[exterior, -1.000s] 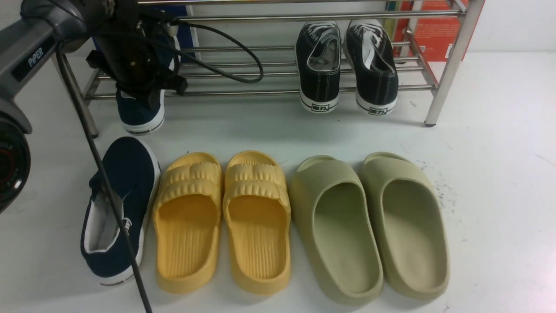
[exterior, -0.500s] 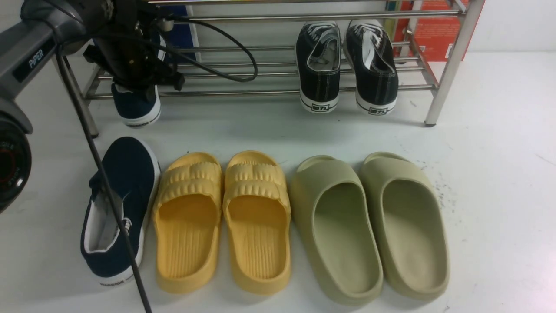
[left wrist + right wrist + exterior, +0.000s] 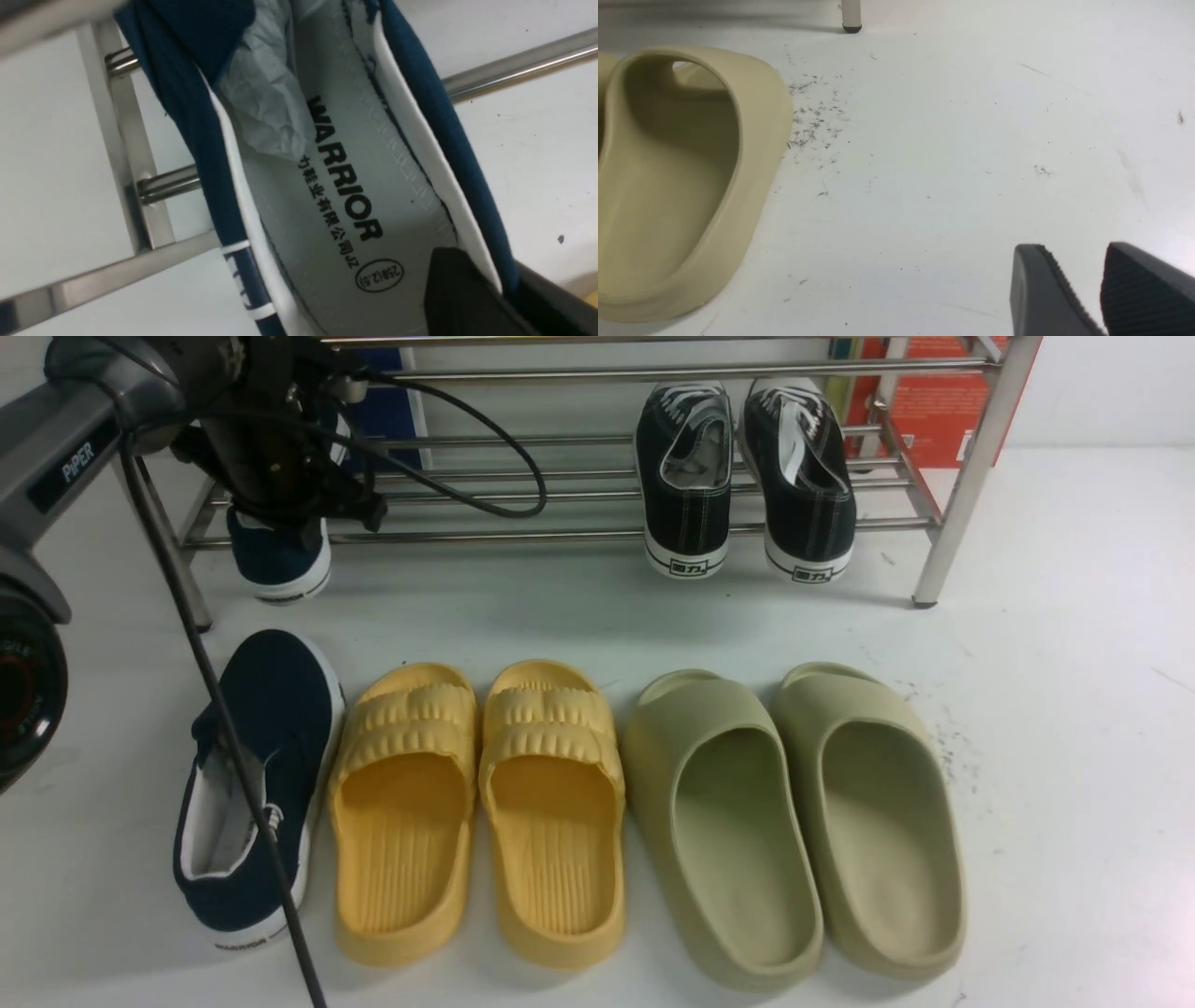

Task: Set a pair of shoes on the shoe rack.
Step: Use the left arm to put a shoe into the shoe rack

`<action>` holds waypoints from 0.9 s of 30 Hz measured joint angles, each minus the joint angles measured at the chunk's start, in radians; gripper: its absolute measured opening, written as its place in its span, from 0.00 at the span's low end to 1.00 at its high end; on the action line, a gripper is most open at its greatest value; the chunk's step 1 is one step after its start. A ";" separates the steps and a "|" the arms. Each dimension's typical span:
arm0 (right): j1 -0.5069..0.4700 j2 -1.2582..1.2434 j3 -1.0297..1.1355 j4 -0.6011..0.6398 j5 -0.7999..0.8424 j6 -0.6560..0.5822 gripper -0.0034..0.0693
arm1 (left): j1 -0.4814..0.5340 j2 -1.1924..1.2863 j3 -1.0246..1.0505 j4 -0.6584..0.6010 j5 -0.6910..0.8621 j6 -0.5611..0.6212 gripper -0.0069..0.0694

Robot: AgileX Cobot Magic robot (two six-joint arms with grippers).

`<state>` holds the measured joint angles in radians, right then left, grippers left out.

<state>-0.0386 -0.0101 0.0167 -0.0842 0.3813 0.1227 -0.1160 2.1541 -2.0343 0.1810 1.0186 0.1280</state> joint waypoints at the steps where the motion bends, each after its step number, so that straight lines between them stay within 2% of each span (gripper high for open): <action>1: 0.000 0.000 0.000 0.000 0.000 0.000 0.37 | 0.000 0.000 0.000 0.001 0.000 0.000 0.10; 10: 0.000 0.000 0.000 0.000 0.000 0.000 0.37 | 0.000 -0.001 0.000 0.001 0.001 0.000 0.14; 22: 0.000 0.000 0.000 0.000 0.000 0.000 0.37 | 0.000 -0.060 -0.001 -0.002 0.016 0.000 0.31; 27: 0.000 0.000 0.000 0.000 0.000 0.000 0.37 | 0.000 -0.086 -0.003 -0.001 0.025 -0.056 0.42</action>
<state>-0.0386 -0.0101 0.0167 -0.0842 0.3813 0.1227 -0.1160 2.0677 -2.0369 0.1796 1.0434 0.0717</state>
